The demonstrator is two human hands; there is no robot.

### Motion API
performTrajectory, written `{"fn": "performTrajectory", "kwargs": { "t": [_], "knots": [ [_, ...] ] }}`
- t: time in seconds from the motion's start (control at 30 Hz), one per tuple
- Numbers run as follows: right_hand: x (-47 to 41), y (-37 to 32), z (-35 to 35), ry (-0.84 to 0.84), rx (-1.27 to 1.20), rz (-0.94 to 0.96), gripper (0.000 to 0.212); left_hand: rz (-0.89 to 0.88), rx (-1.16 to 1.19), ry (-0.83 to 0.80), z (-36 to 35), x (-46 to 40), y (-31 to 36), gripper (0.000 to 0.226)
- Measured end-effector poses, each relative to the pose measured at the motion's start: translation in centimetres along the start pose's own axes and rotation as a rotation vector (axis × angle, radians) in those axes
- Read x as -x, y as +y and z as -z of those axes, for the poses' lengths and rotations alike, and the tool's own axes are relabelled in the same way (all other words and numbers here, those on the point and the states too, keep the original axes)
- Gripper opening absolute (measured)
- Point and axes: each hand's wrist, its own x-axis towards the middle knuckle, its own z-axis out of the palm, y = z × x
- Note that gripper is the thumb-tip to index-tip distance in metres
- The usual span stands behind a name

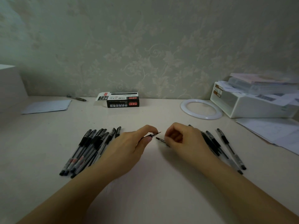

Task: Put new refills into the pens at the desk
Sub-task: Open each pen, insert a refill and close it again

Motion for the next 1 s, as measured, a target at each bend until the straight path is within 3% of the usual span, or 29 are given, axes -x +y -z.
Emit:
{"fn": "performTrajectory", "kwargs": {
  "t": [0.17, 0.5, 0.6, 0.73, 1.0],
  "knots": [
    [0.3, 0.3, -0.6, -0.131, 0.201, 0.054, 0.012, 0.012, 0.009, 0.0, 0.0, 0.0, -0.1, 0.024],
    [0.2, 0.4, -0.7, -0.076, 0.185, 0.037, 0.004, 0.0, -0.002, 0.032, -0.1, 0.0, -0.1, 0.029],
    [0.1, -0.4, -0.8, 0.009, -0.049, -0.017, 0.011, -0.017, 0.023, 0.094, -0.1, -0.2, -0.2, 0.031],
    [0.4, -1.6, -0.8, -0.171, -0.434, -0.131, 0.016, -0.038, 0.05, 0.124, -0.2, -0.2, -0.2, 0.034],
    [0.7, -1.7, -1.0, -0.205, -0.718, -0.234, 0.014, -0.085, 0.104, 0.116, -0.4, -0.3, -0.1, 0.036]
  ]
}}
